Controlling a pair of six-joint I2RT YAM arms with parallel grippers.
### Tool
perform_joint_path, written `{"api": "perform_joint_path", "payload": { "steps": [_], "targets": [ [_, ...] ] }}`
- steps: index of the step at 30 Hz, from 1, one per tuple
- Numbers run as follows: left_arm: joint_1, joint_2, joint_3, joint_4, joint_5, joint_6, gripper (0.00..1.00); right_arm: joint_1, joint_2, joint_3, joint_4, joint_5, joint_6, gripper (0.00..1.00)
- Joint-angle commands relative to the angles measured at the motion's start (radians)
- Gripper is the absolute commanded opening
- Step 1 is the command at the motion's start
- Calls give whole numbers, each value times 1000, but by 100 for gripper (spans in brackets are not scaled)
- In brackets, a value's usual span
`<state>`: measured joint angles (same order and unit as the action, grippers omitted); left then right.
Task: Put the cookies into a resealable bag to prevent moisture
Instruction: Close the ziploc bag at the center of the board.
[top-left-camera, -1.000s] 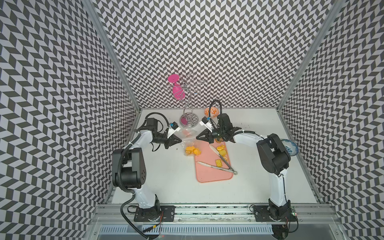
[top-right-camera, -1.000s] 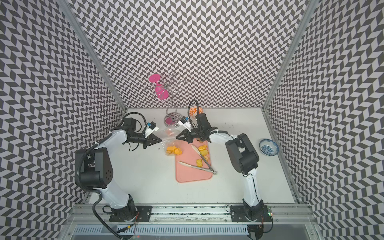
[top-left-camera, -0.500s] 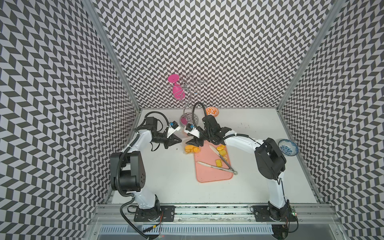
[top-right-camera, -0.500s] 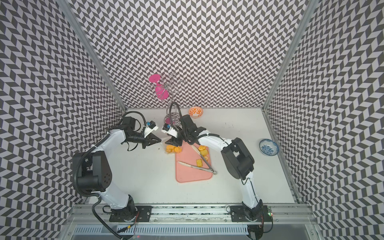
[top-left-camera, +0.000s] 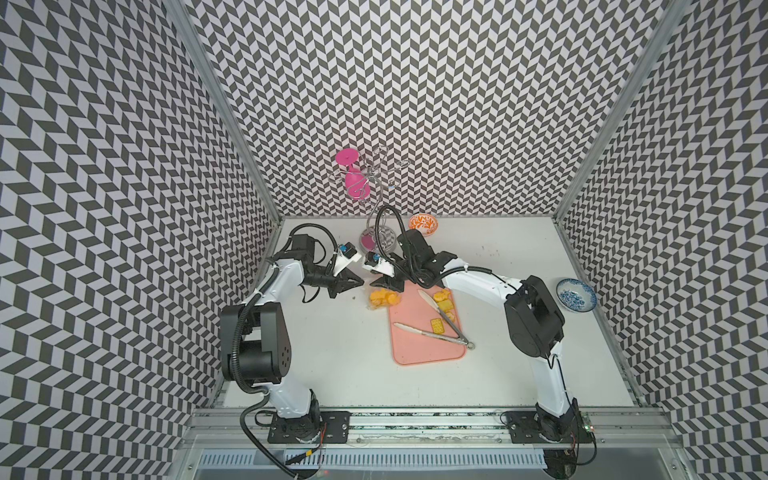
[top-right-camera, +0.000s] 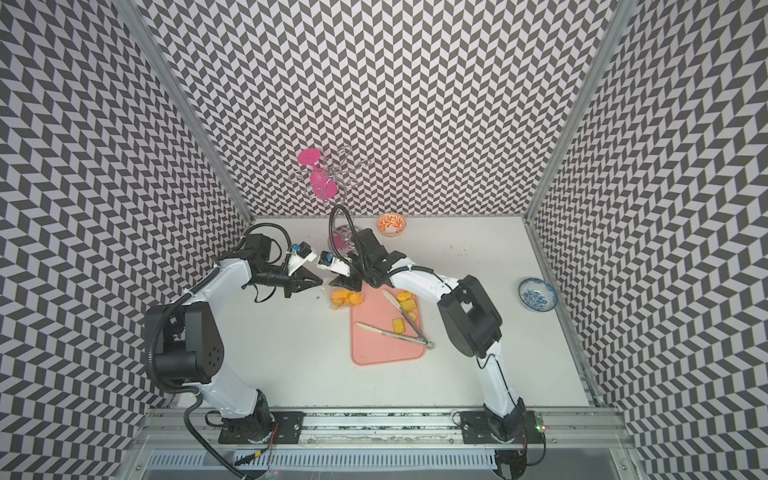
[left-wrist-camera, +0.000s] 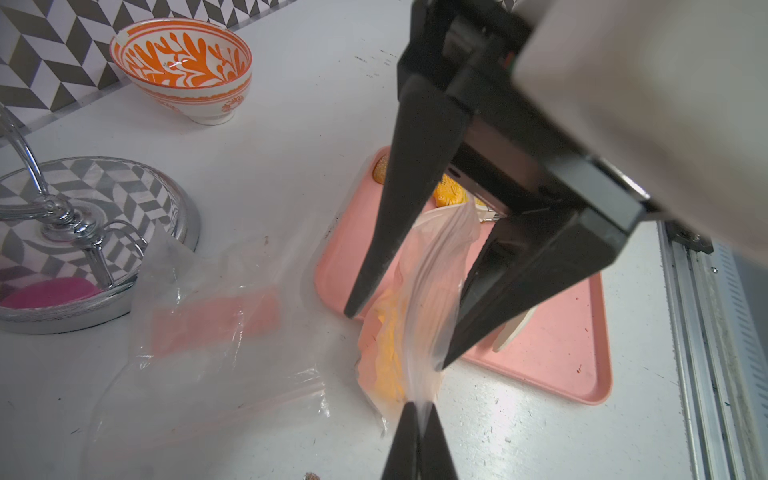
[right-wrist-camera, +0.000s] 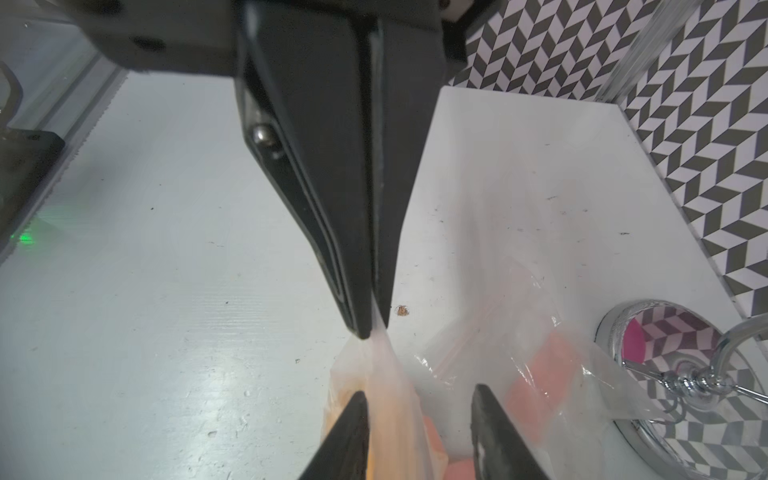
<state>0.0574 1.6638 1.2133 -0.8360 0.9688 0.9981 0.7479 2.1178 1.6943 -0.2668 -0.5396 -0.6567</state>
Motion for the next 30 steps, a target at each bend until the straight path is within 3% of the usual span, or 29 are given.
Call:
{"api": "perform_joint_path", "payload": {
  "steps": [1,7,8,9,10,12,21,30],
  "targets": [
    [2,-28,19,-21,53,25,0,2,26,46,-2,-27,-19,30],
    [8,-30,4,19,18,0,0,-6,23,44,2,-67,36,3],
    [13,-36,-4,30,14,-3,3,-11,18,40,-5,-80,42,2],
    [17,-42,-13,43,11,-4,11,-18,10,28,-6,-95,55,0],
    [21,-49,-27,67,7,-8,22,-26,1,16,-7,-106,71,0],
    [28,-62,-57,118,12,-27,27,-41,-13,-4,-21,-137,98,0],
    [20,39,-17,97,155,19,31,-83,-5,-7,-103,-255,169,0],
    [-37,82,5,79,199,45,32,-91,30,42,-147,-299,193,0]
  ]
}}
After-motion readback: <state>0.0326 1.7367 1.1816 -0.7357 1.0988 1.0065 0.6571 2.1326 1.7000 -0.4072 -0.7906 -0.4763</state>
